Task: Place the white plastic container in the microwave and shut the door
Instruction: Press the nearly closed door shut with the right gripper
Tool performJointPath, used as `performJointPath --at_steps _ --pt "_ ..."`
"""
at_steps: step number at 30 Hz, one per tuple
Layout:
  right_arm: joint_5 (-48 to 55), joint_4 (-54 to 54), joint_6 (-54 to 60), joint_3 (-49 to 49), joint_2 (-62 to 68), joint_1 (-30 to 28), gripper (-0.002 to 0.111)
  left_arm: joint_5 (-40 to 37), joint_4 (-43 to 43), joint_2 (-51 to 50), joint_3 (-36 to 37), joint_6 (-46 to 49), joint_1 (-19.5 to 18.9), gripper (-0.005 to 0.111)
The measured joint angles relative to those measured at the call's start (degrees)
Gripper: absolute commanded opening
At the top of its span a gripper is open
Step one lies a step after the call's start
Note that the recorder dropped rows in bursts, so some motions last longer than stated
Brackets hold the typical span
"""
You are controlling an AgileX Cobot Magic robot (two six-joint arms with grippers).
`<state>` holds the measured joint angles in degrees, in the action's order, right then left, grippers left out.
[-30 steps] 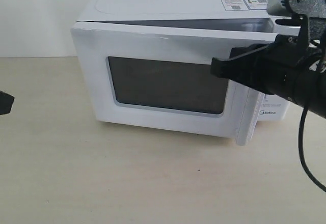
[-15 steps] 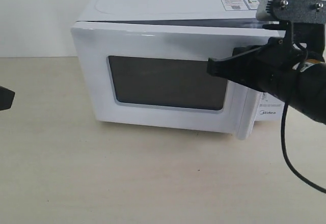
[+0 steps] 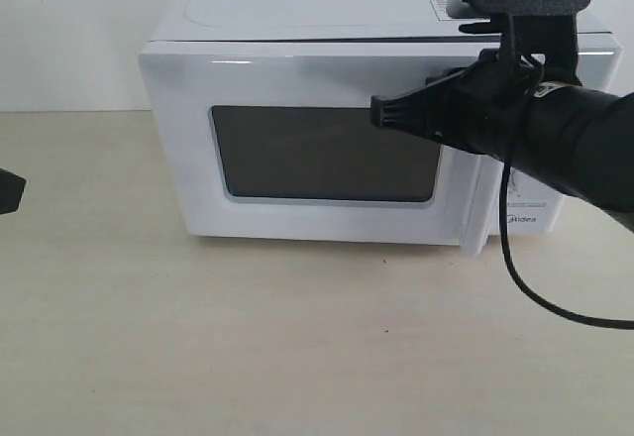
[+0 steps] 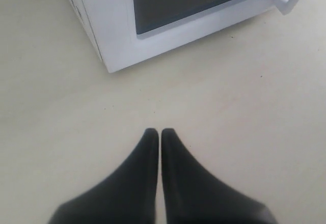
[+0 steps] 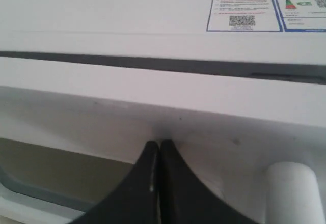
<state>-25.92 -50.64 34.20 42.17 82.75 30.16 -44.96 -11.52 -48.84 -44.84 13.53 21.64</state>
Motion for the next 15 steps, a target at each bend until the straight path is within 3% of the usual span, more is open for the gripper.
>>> performJointPath --at_steps 15 --pt "3.41 -2.49 4.8 2.42 0.61 -3.97 0.0 0.11 0.0 0.0 0.0 0.0 0.0 0.004"
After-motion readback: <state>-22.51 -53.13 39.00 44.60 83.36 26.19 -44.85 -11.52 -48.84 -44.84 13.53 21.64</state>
